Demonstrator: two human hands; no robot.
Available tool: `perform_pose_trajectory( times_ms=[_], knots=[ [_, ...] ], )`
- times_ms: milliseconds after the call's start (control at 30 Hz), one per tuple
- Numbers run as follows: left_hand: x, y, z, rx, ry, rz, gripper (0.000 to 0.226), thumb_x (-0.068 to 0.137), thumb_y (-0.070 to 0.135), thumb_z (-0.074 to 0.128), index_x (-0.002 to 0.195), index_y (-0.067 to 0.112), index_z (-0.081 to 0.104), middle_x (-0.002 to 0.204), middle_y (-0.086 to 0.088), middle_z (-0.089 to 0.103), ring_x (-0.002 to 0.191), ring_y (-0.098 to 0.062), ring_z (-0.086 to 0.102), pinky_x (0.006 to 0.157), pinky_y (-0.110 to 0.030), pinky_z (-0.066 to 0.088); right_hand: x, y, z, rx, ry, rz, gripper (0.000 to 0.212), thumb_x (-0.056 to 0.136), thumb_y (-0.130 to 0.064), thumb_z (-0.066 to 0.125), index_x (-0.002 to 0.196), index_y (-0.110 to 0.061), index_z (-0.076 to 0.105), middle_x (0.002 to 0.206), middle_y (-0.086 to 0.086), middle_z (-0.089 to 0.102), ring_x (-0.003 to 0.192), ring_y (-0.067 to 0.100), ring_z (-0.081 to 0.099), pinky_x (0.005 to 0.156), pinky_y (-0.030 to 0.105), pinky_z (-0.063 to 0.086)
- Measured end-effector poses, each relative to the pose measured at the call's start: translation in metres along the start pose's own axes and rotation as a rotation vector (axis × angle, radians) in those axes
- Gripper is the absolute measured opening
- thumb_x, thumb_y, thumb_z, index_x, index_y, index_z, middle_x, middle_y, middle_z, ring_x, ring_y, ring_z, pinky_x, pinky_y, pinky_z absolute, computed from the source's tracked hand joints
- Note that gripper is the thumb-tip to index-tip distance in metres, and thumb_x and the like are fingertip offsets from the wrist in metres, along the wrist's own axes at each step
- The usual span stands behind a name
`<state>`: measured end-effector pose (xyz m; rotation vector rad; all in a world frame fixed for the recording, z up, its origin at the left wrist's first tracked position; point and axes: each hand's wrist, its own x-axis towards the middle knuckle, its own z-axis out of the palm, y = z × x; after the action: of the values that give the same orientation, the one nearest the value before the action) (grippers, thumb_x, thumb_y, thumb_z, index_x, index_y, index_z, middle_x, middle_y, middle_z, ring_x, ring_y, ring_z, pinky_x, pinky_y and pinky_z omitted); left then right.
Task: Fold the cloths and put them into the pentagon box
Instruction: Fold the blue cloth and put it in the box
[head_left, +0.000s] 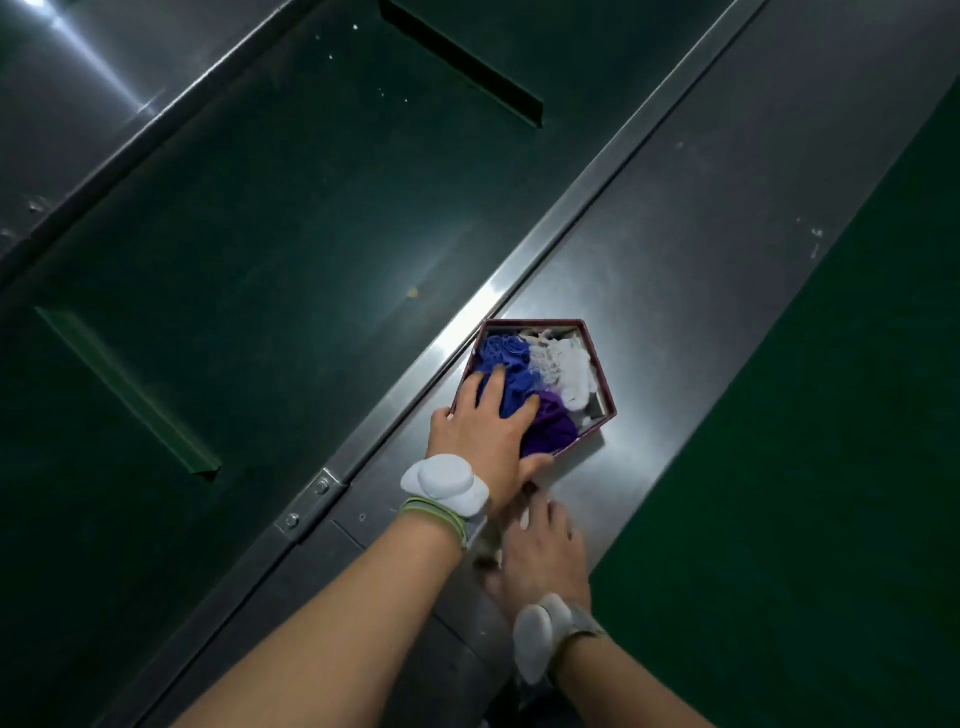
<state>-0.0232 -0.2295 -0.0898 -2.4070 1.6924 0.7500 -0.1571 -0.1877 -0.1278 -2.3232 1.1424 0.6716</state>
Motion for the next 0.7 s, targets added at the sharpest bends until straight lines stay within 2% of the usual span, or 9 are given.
perform_pose_trajectory(
  times_ms=[100,200,267,367,467,533,600,667,700],
  knots=[
    [0.001,0.000,-0.003,-0.010,-0.021,0.005,0.063,0.078,0.068,0.050,0.132,0.038,0.037,0.157,-0.007,0.011,0.141,-0.034,0.013,0.093,-0.052,0.042,0.008,-0.001,0.001,-0.039,0.048,0.016,0.050,0.085,-0.038,0.051,0.129,-0.017,0.045,0.132,0.012,0.040,0.114,0.031,0.039,0.088,0.041,0.039],
    [0.002,-0.004,-0.008,-0.020,-0.051,0.030,0.063,0.074,0.067,0.054,0.126,0.034,0.043,0.158,-0.006,0.010,0.142,-0.032,0.012,0.095,-0.051,0.043,-0.001,0.017,-0.012,0.028,-0.003,-0.043,0.065,0.074,-0.048,0.053,0.131,-0.020,0.038,0.127,0.008,0.043,0.114,0.029,0.043,0.089,0.038,0.043],
    [0.001,-0.008,-0.008,-0.021,-0.079,0.055,0.066,0.071,0.068,0.055,0.125,0.034,0.043,0.158,-0.005,0.009,0.143,-0.030,0.010,0.097,-0.051,0.043,-0.016,0.037,-0.025,0.084,0.022,-0.041,0.066,0.066,-0.053,0.052,0.126,-0.027,0.037,0.121,0.001,0.045,0.111,0.024,0.047,0.084,0.035,0.046],
    [-0.002,-0.011,-0.007,-0.011,-0.105,0.080,0.069,0.068,0.069,0.055,0.126,0.036,0.040,0.159,-0.002,0.005,0.144,-0.028,0.006,0.094,-0.051,0.044,-0.040,0.065,-0.052,0.240,0.266,0.043,0.055,0.063,-0.054,0.059,0.110,-0.029,0.044,0.108,-0.006,0.052,0.097,0.019,0.055,0.072,0.032,0.049],
    [-0.006,-0.012,-0.003,-0.017,-0.096,0.096,0.069,0.071,0.066,0.056,0.129,0.036,0.036,0.159,0.000,-0.001,0.145,-0.028,0.001,0.092,-0.051,0.048,-0.034,0.073,-0.087,0.532,0.566,0.041,0.056,0.062,-0.050,0.064,0.109,-0.028,0.044,0.102,-0.010,0.053,0.086,0.016,0.057,0.066,0.028,0.046],
    [-0.010,-0.013,0.001,-0.023,-0.048,0.098,0.066,0.073,0.066,0.054,0.130,0.038,0.035,0.159,-0.002,-0.002,0.145,-0.028,-0.001,0.091,-0.049,0.049,-0.010,0.063,-0.111,0.551,0.655,-0.049,0.058,0.067,-0.049,0.065,0.117,-0.028,0.043,0.115,-0.006,0.056,0.094,0.015,0.056,0.071,0.027,0.046],
    [-0.015,-0.011,0.003,-0.013,-0.002,0.077,0.064,0.075,0.066,0.052,0.131,0.041,0.034,0.160,-0.005,-0.003,0.146,-0.027,-0.002,0.090,-0.047,0.048,0.021,0.053,-0.127,0.441,0.638,-0.153,0.060,0.073,-0.040,0.068,0.124,-0.026,0.042,0.138,0.001,0.048,0.115,0.022,0.053,0.080,0.031,0.050],
    [-0.018,-0.008,0.006,-0.016,0.000,0.049,0.064,0.078,0.065,0.050,0.135,0.042,0.031,0.160,-0.006,-0.004,0.146,-0.025,-0.004,0.093,-0.046,0.045,0.049,0.048,-0.131,0.238,0.427,-0.197,0.060,0.085,-0.034,0.062,0.137,-0.023,0.033,0.156,0.004,0.026,0.140,0.028,0.029,0.102,0.045,0.043],
    [-0.019,-0.007,0.007,-0.026,-0.010,0.040,0.065,0.079,0.064,0.049,0.137,0.042,0.029,0.160,-0.007,-0.004,0.146,-0.025,-0.004,0.095,-0.046,0.044,0.059,0.047,-0.128,0.085,0.306,-0.189,0.060,0.091,-0.037,0.052,0.143,-0.023,0.025,0.160,0.003,0.014,0.146,0.030,0.013,0.113,0.053,0.028]
  ],
)
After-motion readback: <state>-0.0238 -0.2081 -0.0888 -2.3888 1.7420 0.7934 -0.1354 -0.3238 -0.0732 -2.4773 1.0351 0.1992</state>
